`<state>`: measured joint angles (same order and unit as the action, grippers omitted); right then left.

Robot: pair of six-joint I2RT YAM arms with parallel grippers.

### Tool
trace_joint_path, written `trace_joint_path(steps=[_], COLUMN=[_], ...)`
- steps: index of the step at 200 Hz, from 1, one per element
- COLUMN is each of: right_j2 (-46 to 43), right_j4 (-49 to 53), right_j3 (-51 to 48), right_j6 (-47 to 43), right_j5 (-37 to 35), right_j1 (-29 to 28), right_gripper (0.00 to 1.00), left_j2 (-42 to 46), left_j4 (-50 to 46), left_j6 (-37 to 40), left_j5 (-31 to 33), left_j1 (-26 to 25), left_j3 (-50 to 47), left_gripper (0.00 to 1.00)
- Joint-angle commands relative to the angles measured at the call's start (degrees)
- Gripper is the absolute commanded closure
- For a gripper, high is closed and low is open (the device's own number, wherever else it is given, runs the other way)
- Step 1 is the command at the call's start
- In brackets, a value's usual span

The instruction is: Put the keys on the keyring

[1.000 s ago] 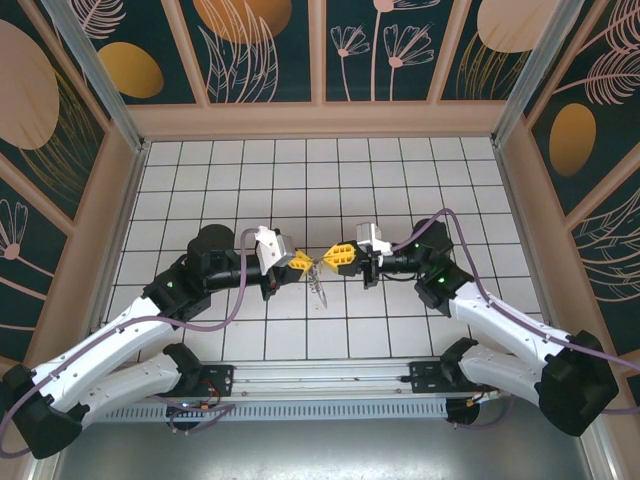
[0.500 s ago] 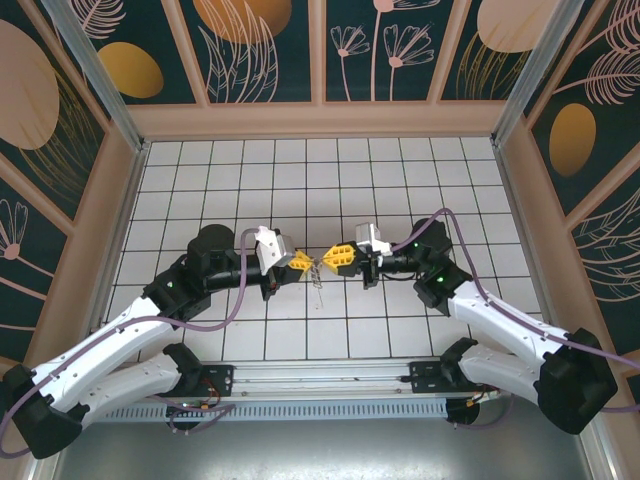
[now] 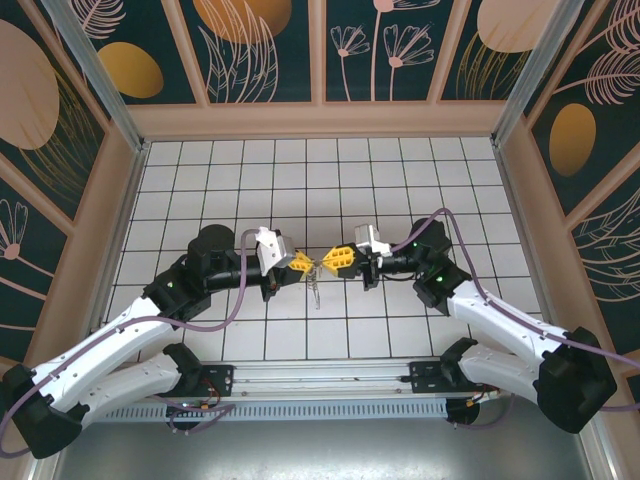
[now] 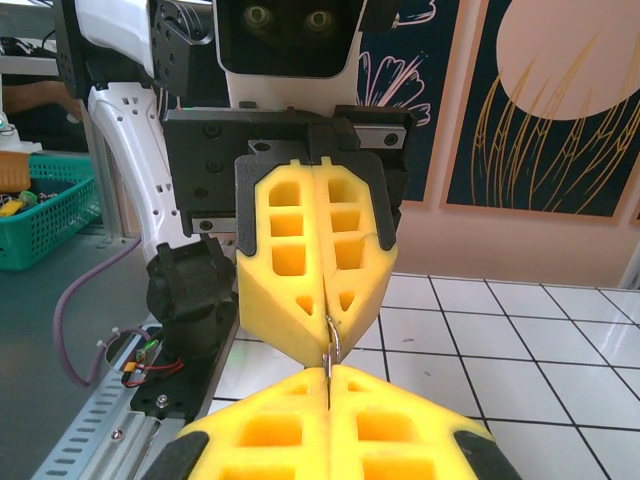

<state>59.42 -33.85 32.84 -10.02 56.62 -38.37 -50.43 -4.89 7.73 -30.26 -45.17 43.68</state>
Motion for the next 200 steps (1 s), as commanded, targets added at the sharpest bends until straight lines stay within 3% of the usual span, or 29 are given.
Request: trace_joint_path(steps=[1, 64, 200], right_j2=[-0.2, -2.2, -3.6], right_j4=[1.5, 9.6, 4.5], right_j3=[1.0, 2.1, 1.3], right_j6=[-1.0, -8.4, -6.9], right_j5=[1.8, -2.0, -3.2], right_j1=[-0.6, -0.8, -2.1], right_gripper=[1.00, 1.00, 1.00], left_j2=[-0.3, -0.3, -1.1], left_j4=[2.3, 2.7, 2.2], left_j6=[0.4, 0.0, 0.1], left_j5=[-0.8, -0.9, -0.9], left_j1=[-0.1, -0.1, -0.2], left_j3=[1.3, 1.3, 2.1], left_gripper=[1.00, 1.00, 1.00])
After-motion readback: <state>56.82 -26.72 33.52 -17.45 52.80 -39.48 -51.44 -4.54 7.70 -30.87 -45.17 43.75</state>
